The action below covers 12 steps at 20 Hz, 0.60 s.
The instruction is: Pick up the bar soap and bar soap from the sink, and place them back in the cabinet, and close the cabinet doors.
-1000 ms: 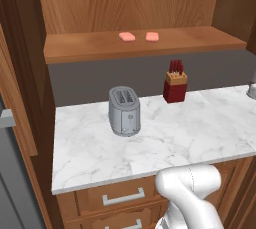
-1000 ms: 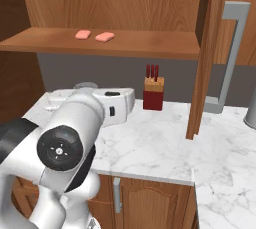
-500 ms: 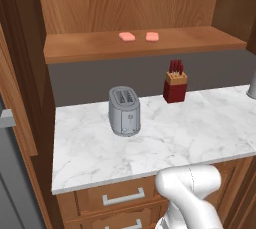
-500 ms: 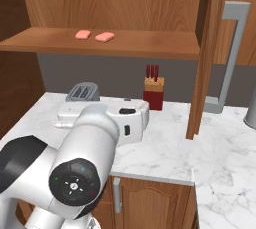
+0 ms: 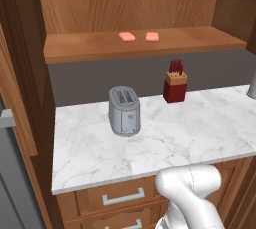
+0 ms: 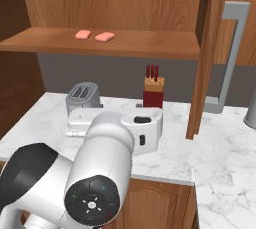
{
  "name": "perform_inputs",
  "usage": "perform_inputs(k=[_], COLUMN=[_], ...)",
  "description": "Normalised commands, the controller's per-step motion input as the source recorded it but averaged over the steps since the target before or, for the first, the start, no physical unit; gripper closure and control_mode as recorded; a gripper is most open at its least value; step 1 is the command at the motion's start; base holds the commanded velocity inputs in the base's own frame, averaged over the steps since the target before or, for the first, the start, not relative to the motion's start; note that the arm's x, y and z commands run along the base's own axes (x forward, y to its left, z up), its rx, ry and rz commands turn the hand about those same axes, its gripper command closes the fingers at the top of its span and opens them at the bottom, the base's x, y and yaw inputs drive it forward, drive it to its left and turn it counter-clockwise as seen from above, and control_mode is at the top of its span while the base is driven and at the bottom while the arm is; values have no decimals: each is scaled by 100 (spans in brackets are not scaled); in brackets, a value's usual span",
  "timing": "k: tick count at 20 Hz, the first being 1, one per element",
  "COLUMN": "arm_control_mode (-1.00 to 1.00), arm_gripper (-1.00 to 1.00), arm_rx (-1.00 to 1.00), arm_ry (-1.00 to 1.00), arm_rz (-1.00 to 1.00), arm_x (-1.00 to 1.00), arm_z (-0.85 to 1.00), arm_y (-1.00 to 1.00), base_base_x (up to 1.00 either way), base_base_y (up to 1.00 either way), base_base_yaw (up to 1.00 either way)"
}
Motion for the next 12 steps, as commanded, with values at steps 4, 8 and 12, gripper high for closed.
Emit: perform_inputs(k=[4,8,12], arm_control_mode=[-100,-100,-100], arm_gripper=[-100,-100,-100], arm_rx=[0,0,0], arm_ry=[0,0,-1], arm_rz=[0,0,0], arm_x=[-10,-16,-17], arm_z=[0,0,0], arm_y=[-22,-33,-36], base_base_x=[0,0,0], base_base_y=[0,0,0], base_base_yaw=[0,0,0])
